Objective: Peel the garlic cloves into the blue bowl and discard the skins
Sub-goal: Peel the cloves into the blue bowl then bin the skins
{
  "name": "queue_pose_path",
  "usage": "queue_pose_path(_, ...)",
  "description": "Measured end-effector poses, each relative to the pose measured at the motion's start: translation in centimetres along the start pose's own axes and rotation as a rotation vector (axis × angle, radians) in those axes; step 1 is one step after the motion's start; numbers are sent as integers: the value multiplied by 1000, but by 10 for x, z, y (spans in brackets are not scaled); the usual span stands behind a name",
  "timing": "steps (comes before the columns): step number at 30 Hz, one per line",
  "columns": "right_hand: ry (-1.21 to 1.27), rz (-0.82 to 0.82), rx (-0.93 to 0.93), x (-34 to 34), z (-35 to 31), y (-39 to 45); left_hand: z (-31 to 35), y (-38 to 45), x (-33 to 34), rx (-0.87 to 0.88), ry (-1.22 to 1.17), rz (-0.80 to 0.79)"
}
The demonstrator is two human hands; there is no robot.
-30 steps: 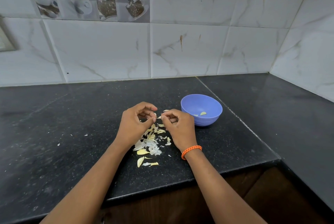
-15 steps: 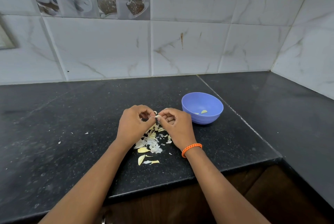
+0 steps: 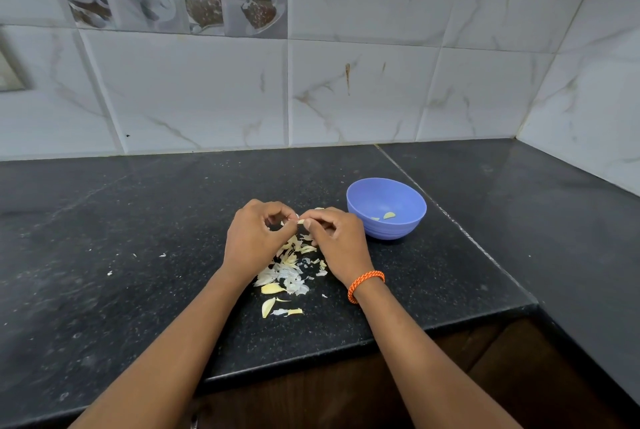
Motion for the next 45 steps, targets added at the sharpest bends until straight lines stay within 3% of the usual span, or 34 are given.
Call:
queue_pose_path(7,123,54,56,-5,-2,-3,-5,2,-4,-69,100,32)
queue_pose_path(19,92,60,66,-6,-5,-3,-4,2,2,22,139,0)
queue_pose_path(22,115,102,95,-6,-7,-5,2,2,8,94,119,-48)
queue_pose_path(26,32,163,74,-12,-16,-12,16,-4,30,380,262,-272)
queue_pose_path(29,-33,199,59,-18,-17,-16,21,-9,41,486,365,-381)
queue_pose_path(33,-81,184,59,-20,-17,-17,18,-3,30,396,301,-321)
queue_pose_path(40,-59,130,138,-21,-11,-18,-8,1,9,156,399,-262)
queue_pose_path(45,0,110,173,-20,-10,-18,-2,-2,9,166,305,-239)
Point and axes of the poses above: each hand's wrist, its own y-axis towards the middle knuckle, its own x-axis out of the palm, z = x × y, the point moved 5 cm from there along y, towards the middle knuckle, and after that the axes turned 14 degrees about y, right-handed, at the moved point
